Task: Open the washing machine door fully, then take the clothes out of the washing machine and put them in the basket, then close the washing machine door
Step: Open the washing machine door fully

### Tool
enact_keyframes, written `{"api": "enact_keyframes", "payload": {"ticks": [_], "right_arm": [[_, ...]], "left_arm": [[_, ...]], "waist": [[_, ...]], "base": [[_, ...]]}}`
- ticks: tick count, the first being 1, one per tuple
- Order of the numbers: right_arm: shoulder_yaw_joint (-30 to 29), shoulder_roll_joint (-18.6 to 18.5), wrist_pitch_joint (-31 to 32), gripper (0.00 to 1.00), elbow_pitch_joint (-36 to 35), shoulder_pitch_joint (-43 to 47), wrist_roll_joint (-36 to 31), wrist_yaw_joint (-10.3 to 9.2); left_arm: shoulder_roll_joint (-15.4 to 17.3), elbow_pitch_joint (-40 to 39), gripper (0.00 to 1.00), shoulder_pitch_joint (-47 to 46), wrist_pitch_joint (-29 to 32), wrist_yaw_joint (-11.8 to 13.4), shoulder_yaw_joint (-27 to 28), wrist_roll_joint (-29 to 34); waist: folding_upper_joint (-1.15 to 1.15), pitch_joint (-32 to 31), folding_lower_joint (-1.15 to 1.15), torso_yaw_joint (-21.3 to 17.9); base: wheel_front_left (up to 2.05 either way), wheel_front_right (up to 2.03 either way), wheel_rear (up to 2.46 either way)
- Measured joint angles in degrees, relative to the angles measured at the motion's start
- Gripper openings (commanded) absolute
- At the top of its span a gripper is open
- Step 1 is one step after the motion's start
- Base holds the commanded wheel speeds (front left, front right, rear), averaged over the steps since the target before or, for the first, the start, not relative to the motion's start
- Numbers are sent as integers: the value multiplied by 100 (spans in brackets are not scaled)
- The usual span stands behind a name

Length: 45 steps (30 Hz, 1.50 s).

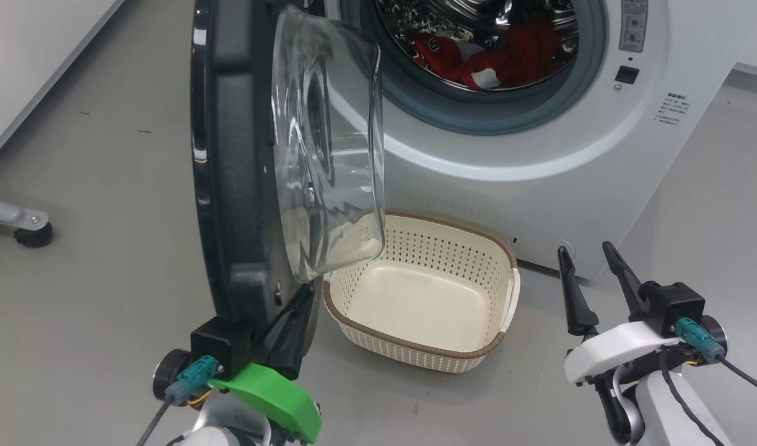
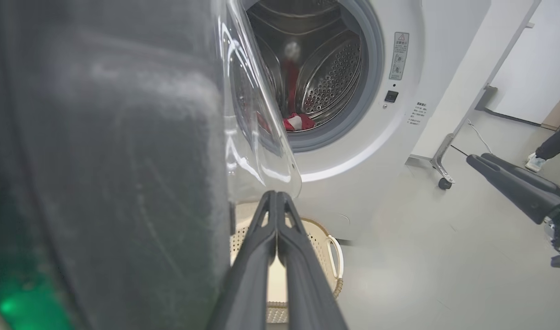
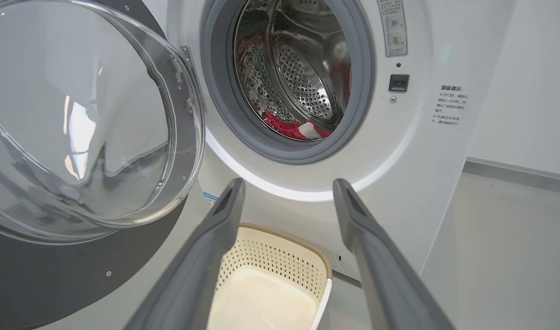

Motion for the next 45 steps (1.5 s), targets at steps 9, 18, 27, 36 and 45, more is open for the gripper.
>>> {"api": "enact_keyframes", "payload": {"ticks": [9, 18, 27, 36, 45], "right_arm": [[-52, 5, 0, 100, 0, 2, -93, 2], [-81, 8, 0, 100, -15, -2, -146, 19], [-108, 5, 0, 100, -40, -47, -207, 59], [-127, -7, 0, 100, -48, -102, -298, 94], [-149, -9, 0, 100, -36, -214, -352, 102]], "left_arm": [[27, 31, 0, 7, -208, 121, 561, -19], [165, 192, 0, 8, -434, 192, 1326, -83], [300, 436, 0, -31, -666, 194, 1981, -203], [344, 772, 0, -302, -907, 200, 2475, -331], [477, 1196, 0, -544, -1080, 201, 2931, -385]], "waist": [[0, 83, 0, 69], [0, 215, 0, 104], [0, 400, 0, 127], [0, 588, 0, 142], [0, 705, 0, 131]], "base": [[0, 0, 0], [0, 0, 0], [0, 0, 0], [0, 0, 0], [0, 0, 0]]}}
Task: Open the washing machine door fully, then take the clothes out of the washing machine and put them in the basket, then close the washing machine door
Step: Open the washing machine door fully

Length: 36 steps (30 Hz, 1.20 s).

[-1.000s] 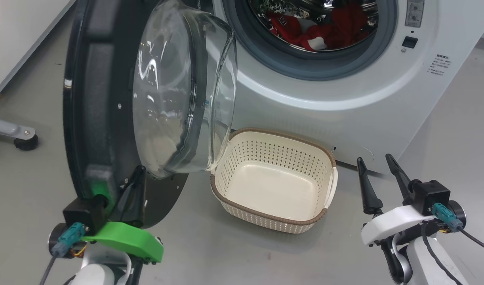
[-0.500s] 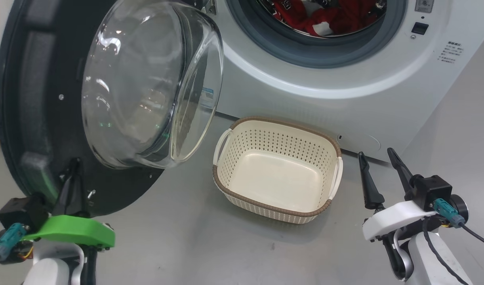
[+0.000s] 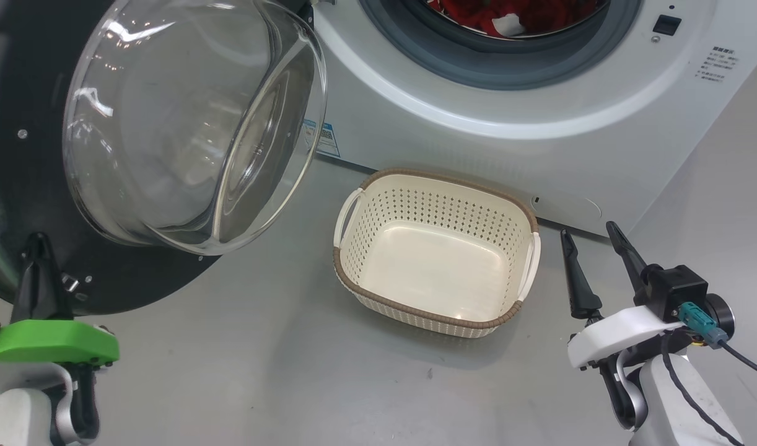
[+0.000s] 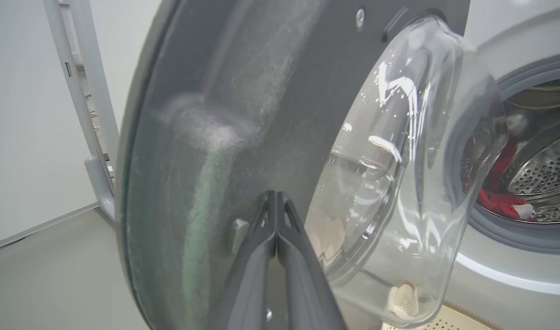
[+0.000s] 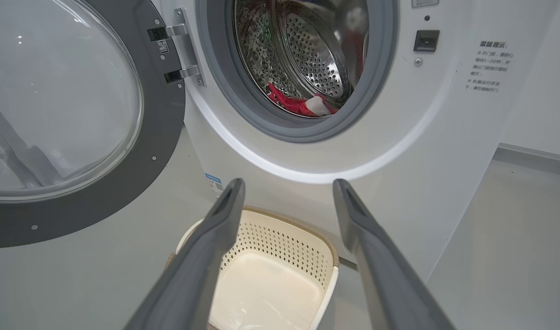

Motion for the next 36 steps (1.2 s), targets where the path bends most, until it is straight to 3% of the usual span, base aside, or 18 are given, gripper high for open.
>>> {"api": "enact_keyframes", "payload": {"ticks": [20, 36], "right_arm": [[-32, -1, 0, 100, 76, -114, -51, 56], [46, 29, 0, 100, 99, 2, -27, 99]], "left_arm": [[40, 372, 0, -117, -192, 45, -33, 125], [-186, -137, 0, 562, -247, 21, -798, 557]], "waist": [[0, -16, 0, -44], [0, -408, 0, -246]], "base": [[0, 0, 0], [0, 0, 0]]}}
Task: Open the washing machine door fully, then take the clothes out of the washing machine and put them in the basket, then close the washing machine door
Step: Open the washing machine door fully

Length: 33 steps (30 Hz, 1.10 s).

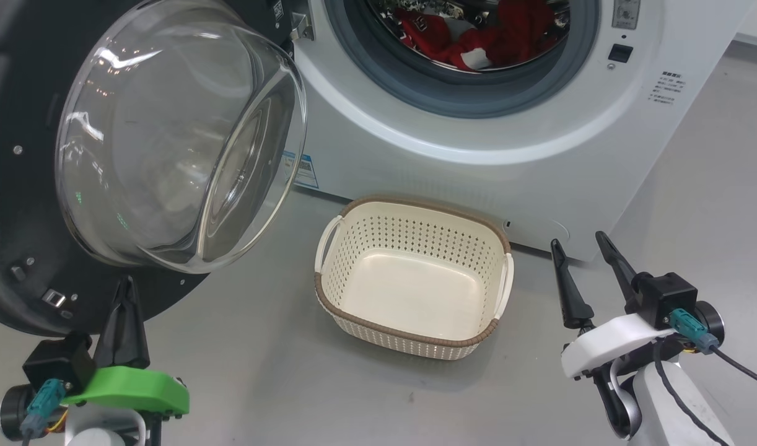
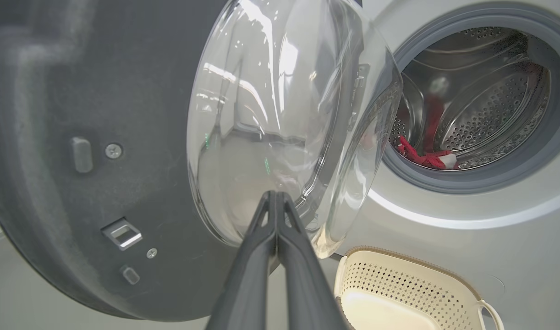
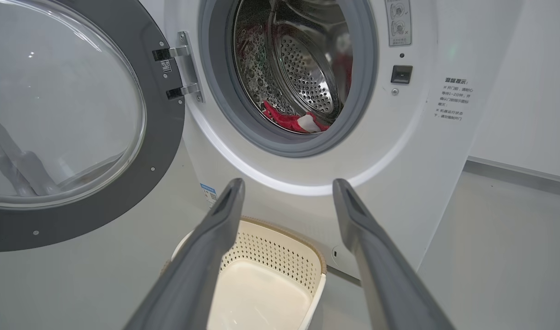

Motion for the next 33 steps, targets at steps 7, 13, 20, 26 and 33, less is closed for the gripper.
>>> {"api": "enact_keyframes", "payload": {"ticks": [7, 13, 20, 26, 33], "right_arm": [[177, 23, 0, 100, 20, 159, 57, 51], [258, 38, 0, 100, 22, 319, 176, 51], [441, 59, 0, 100, -2, 488, 268, 51], [514, 59, 0, 100, -76, 502, 312, 51], [608, 59, 0, 100, -189, 586, 354, 30]], "left_arm": [[21, -198, 100, 346, 101, -30, -134, 104], [26, -336, 100, 566, 241, -30, -320, 208], [-2, -538, 100, 669, 459, -165, -606, 216], [-1, -639, 100, 695, 593, -240, -733, 220], [3, -731, 100, 758, 654, -236, -714, 220]], "waist": [[0, -201, 0, -201], [0, -356, 0, -429], [0, -490, 0, -815], [0, -557, 0, -1155], [0, -608, 0, -1563]], "base": [[0, 0, 0], [0, 0, 0], [0, 0, 0], [0, 0, 0], [0, 0, 0]]}}
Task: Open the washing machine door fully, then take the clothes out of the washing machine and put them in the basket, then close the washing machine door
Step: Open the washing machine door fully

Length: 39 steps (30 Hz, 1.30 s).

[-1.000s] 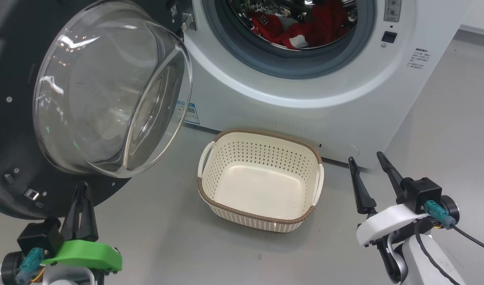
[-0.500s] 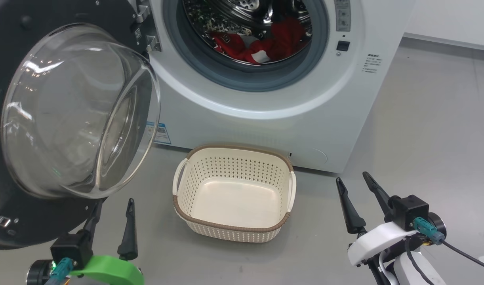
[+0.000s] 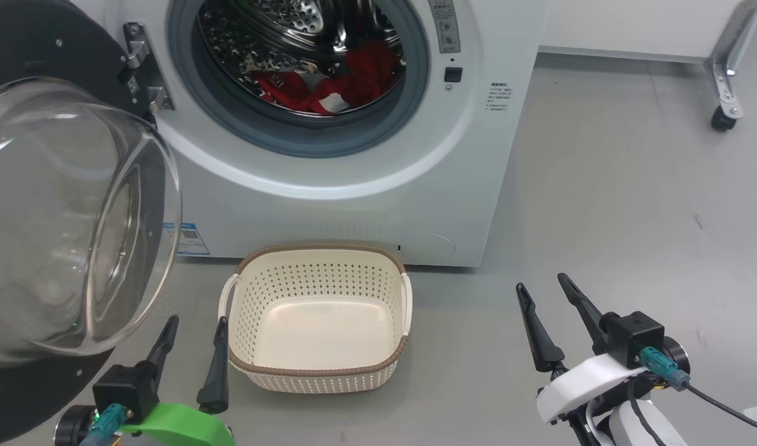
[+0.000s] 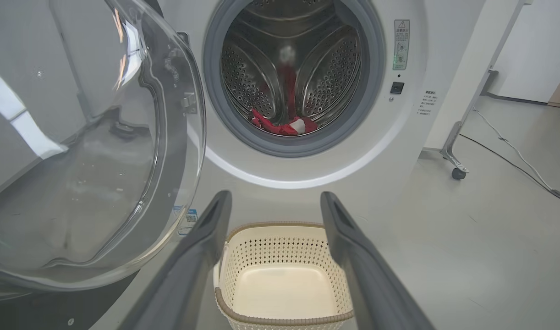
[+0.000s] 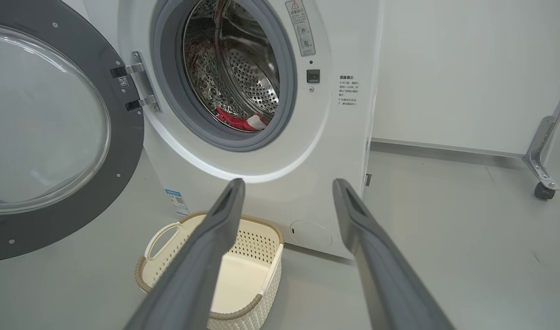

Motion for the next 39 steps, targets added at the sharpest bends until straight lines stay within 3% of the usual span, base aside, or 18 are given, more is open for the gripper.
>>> {"api": "enact_keyframes", "payload": {"ticks": [14, 39], "right_arm": [[16, 4, 0, 100, -154, 254, 142, -198], [-14, 7, 0, 100, -319, 370, 147, -300]], "left_arm": [[11, -86, 100, 83, 286, 13, -36, 2], [2, -182, 100, 125, 379, 115, -20, 47]], "waist": [[0, -99, 0, -604], [0, -110, 0, -660]], "base": [[0, 0, 0], [0, 0, 0]]}}
